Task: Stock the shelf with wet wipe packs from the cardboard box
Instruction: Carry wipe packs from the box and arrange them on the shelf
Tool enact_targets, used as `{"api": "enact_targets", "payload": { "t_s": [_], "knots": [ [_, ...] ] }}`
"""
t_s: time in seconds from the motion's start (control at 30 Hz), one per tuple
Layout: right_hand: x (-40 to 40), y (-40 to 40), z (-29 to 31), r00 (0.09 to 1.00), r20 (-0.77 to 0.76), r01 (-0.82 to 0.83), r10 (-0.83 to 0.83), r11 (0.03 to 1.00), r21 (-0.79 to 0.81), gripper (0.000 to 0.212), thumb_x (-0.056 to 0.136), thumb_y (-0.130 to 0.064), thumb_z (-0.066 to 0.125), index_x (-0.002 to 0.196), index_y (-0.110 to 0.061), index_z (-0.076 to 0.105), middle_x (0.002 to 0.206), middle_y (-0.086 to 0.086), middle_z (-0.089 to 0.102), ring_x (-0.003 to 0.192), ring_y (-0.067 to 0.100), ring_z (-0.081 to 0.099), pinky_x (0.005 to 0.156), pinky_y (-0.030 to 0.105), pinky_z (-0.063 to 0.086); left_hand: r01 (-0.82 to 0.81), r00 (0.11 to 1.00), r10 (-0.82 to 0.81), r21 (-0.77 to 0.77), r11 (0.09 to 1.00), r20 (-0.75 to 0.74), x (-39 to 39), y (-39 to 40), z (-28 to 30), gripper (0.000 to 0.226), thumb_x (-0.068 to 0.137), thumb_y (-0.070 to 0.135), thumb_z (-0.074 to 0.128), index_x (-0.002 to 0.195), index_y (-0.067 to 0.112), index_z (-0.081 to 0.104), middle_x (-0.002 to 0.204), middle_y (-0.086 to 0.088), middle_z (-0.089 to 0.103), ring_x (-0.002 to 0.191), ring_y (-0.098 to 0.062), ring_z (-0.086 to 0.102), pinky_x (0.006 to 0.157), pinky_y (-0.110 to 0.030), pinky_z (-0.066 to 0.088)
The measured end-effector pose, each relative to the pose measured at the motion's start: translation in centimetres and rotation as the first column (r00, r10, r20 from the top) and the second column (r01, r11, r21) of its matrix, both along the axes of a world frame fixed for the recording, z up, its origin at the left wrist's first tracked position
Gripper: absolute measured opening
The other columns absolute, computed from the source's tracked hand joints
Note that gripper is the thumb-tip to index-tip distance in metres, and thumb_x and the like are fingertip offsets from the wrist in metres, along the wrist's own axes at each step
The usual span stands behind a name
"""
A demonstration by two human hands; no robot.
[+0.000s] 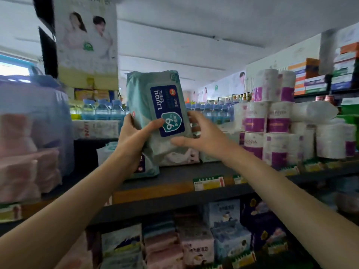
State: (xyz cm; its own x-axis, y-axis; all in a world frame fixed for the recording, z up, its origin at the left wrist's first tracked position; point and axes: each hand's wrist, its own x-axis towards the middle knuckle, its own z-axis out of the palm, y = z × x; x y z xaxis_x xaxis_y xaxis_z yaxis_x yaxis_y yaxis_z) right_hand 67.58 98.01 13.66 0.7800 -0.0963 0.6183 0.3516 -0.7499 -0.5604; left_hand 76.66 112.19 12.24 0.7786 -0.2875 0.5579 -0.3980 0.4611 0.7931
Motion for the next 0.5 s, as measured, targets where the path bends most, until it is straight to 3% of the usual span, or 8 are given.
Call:
{"api": "enact_targets", "payload": {
  "t_s": [0.1,0.17,0.3,0.43,0.5],
  "knots": [
    [4.1,1.8,-0.8,0.98,0.137,0.164,-0.143,0.973,-0.162,0.119,0.061,-0.049,0.079,0.147,-0.013,0.005,0.137,0.007,0.028,0.127,0.022,0.032,0.109,0.038,0.034,-0.038,0.999,0.039,-0.067,0.997,0.008,1.8,-1.1,0.5,0.069,0.065,0.018,0.077,0.124,0.01,0.044,0.115,-0.007,0.066,0.101,-0.02,0.067,0.081,-0.034,0.057],
    [6.6,1.9,-1.0,0.954,0.208,0.249,-0.216,0.957,-0.148,0.129,0.061,-0.053,0.078,0.147,-0.007,-0.008,0.14,0.011,0.021,0.131,0.028,0.025,0.108,0.041,0.029,-0.071,0.996,0.073,-0.038,0.997,0.05,2.8,-1.2,0.7,0.076,0.056,0.024,0.079,0.122,0.01,0.044,0.116,-0.006,0.065,0.104,-0.019,0.066,0.086,-0.035,0.055],
    [10.3,0.2,-0.2,0.946,0.307,0.17,-0.105,0.966,-0.193,0.125,0.059,-0.053,0.079,0.147,-0.007,0.002,0.138,0.009,0.028,0.127,0.025,0.031,0.107,0.039,0.035,-0.214,0.967,0.206,0.04,0.976,0.147,5.1,-0.8,1.3,0.066,0.067,0.016,0.078,0.123,0.012,0.043,0.116,-0.001,0.062,0.106,-0.014,0.062,0.088,-0.037,0.055],
    [11.0,-2.0,3.9,0.953,0.268,-0.009,0.141,0.898,-0.44,0.1,0.067,-0.043,0.077,0.145,-0.019,0.019,0.134,0.005,0.039,0.115,0.013,0.043,0.095,0.034,0.045,-0.303,0.944,0.301,-0.009,0.953,0.132,7.9,1.0,3.9,0.069,0.065,0.024,0.077,0.123,0.013,0.042,0.118,-0.006,0.061,0.105,-0.021,0.063,0.084,-0.034,0.056],
    [11.4,-3.4,6.4,0.88,0.463,0.238,0.104,0.747,-0.621,0.102,0.068,-0.036,0.079,0.147,-0.018,0.016,0.142,0.011,0.033,0.122,0.02,0.041,0.098,0.041,0.045,-0.365,0.919,0.351,0.05,0.93,0.179,8.9,2.9,5.8,0.077,0.052,0.04,0.072,0.118,0.011,0.043,0.113,-0.009,0.062,0.099,-0.025,0.065,0.079,-0.034,0.057]
  ]
}}
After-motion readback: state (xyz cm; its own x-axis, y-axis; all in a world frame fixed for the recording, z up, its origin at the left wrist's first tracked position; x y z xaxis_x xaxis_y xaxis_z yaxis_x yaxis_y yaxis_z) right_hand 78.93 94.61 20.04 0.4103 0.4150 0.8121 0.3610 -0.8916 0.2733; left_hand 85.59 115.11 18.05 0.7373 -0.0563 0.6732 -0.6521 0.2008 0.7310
